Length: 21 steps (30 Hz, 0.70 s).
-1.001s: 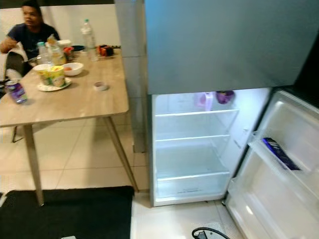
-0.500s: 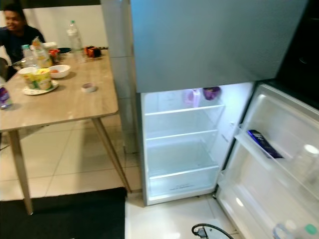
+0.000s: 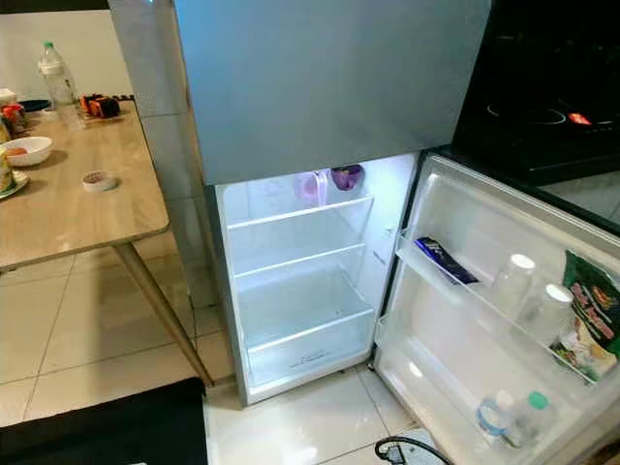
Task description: Restocking fridge
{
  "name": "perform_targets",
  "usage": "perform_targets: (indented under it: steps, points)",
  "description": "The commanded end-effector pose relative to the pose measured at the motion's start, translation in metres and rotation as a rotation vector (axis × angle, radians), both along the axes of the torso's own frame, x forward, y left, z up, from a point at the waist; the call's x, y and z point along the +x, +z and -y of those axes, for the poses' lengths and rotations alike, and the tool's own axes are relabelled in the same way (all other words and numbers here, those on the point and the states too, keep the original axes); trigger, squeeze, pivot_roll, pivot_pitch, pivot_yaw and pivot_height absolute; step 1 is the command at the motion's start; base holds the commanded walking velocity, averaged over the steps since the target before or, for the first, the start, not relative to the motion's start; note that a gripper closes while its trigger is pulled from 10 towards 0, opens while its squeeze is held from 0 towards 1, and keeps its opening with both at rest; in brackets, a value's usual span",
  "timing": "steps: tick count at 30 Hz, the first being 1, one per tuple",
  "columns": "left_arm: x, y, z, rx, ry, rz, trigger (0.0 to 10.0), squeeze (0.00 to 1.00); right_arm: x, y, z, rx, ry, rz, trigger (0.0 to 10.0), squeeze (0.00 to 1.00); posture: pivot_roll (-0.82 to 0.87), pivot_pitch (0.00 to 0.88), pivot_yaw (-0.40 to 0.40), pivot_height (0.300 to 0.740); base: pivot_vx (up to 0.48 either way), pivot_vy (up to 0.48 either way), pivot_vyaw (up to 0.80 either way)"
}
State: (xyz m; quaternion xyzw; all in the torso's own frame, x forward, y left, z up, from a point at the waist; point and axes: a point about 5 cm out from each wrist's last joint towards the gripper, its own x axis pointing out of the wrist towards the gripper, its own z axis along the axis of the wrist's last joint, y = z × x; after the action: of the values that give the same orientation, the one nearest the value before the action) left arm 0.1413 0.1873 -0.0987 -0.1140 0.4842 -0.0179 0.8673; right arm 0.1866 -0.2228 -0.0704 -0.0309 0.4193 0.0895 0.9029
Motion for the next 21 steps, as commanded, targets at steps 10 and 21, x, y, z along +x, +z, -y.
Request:
perform_targets:
  steps: [10, 21]
  points:
    - [-0.006, -0.002, -0.001, -0.012, -0.01, -0.017, 10.0, 0.0, 0.01, 0.005, -0.005, 0.024, 0.017, 0.044, 10.0, 0.0, -0.1, 0.0, 0.011, 0.734, 0.0, -0.297, 0.0]
    - [-0.008, -0.002, -0.002, -0.015, -0.019, -0.023, 10.0, 0.0, 0.021, 0.009, -0.022, 0.081, 0.094, 0.075, 10.0, 0.0, -0.1, 0.0, 0.019, 0.734, 0.0, -0.37, 0.0]
